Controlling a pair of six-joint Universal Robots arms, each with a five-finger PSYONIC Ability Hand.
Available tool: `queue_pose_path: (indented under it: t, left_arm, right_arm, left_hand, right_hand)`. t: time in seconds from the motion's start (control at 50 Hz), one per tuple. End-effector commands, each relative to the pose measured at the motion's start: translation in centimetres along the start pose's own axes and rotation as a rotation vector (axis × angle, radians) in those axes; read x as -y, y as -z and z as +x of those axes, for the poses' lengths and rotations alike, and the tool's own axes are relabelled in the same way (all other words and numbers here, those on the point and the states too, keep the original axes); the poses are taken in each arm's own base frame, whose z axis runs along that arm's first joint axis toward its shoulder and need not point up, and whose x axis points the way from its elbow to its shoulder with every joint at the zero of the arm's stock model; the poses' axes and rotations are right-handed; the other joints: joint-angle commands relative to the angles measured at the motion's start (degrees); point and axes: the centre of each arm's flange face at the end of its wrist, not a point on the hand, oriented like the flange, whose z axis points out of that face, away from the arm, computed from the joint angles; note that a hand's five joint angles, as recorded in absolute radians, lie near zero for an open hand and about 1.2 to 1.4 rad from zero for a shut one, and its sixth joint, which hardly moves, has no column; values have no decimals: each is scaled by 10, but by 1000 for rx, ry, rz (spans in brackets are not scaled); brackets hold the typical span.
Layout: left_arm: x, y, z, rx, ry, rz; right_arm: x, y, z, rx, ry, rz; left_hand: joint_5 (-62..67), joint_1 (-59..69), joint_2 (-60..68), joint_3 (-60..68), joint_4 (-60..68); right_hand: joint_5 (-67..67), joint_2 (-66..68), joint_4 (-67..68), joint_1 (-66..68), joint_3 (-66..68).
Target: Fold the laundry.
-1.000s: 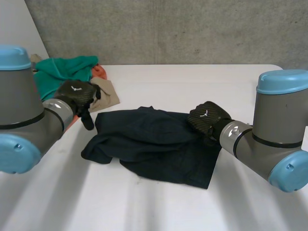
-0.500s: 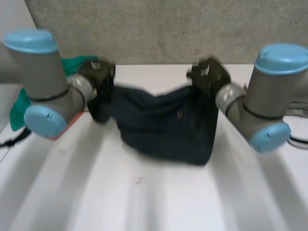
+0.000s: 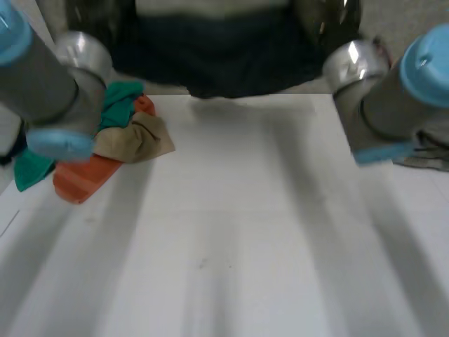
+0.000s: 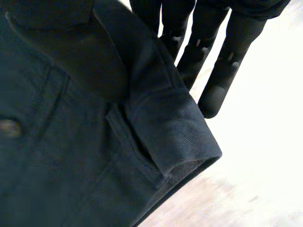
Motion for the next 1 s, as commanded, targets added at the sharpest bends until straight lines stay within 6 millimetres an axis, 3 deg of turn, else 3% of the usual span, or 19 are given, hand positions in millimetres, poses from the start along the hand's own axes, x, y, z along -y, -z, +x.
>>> queue_pose_path:
  t: [0.02,0.04,0.08,0.12,0.18,0.26,0.34,0.5,0.6,0.66,0.7,0.72,0.78,0.82,0.86,0.94,1.0]
  left_arm:
    - [-102,80,33,-151,-8,-372]
    - [-121,99,41,-194,-7,-447]
    - [-134,115,46,-229,-7,-503]
    - [-143,130,48,-260,-19,-555]
    - [-142,140,46,-272,-42,-592]
    - [-118,154,40,-304,-91,-622]
    - [-91,178,36,-379,-161,-680]
    - [-50,256,26,-662,-398,-919]
    - [-37,280,25,-775,-461,-964]
    - [-37,277,32,-772,-444,-912]
    - [-39,271,36,-761,-441,-875]
    - [-40,261,40,-739,-437,-839]
    - [-41,244,42,-691,-429,-783]
    - [-36,220,45,-634,-408,-695]
    - [-35,204,47,-597,-384,-642]
    - [-39,151,60,-543,-308,-482]
    - [-46,125,71,-566,-275,-414]
  right_arm:
    - [-71,88,-60,269,-36,-381]
    - [-82,107,-69,322,-28,-461]
    - [-90,124,-77,371,-21,-532]
    - [-96,144,-82,432,-1,-617]
    - [-97,159,-83,480,8,-678]
    - [-87,166,-73,506,19,-736]
    - [-61,177,-53,562,31,-836]
    - [-19,211,-21,748,91,-1016]
    - [-10,232,-17,887,168,-1040]
    - [-15,233,-22,872,167,-1000]
    - [-20,233,-24,848,155,-996]
    - [-25,233,-28,826,138,-1001]
    - [-30,233,-32,799,115,-1003]
    - [-34,232,-34,779,95,-1006]
    - [-33,233,-36,771,83,-1002]
    - [-34,234,-38,760,69,-995]
    - [-34,234,-39,759,71,-988]
  left_hand:
    - [133,139,114,119,115]
    - [133,139,114,119,115]
    - [133,139,114,119,115]
    - [133,139,114,119,115]
    - [133,139,114,119,115]
    - [133,139,114,119,115]
    - [133,139,114,119,115]
    - [133,139,114,119,115]
    - [133,139,114,119,115]
    - [133,139,114,119,115]
    - [-51,-45,-70,-65,-68]
    - [-265,-259,-284,-279,-283]
    - [-402,-396,-421,-416,-419]
    - [-561,-555,-580,-575,-579]
    - [-567,-561,-586,-581,-585]
    - [-567,-561,-586,-581,-585]
    - [-554,-548,-573,-568,-571]
  right_hand:
    - [119,129,114,164,117]
    - [119,129,114,164,117]
    - [119,129,114,164,117]
    - [119,129,114,164,117]
    - [119,129,114,164,117]
    - [119,129,114,164,117]
    - [119,129,114,164,117]
    - [119,129,114,164,117]
    - [119,129,114,164,117]
    - [119,129,114,164,117]
    - [119,129,114,164,117]
    - [119,129,114,164,117]
    - [119,129,114,164,117]
    - [119,129,114,164,117]
    - [119,129,114,164,117]
    - [119,129,114,164,117]
    - [119,129,114,164,117]
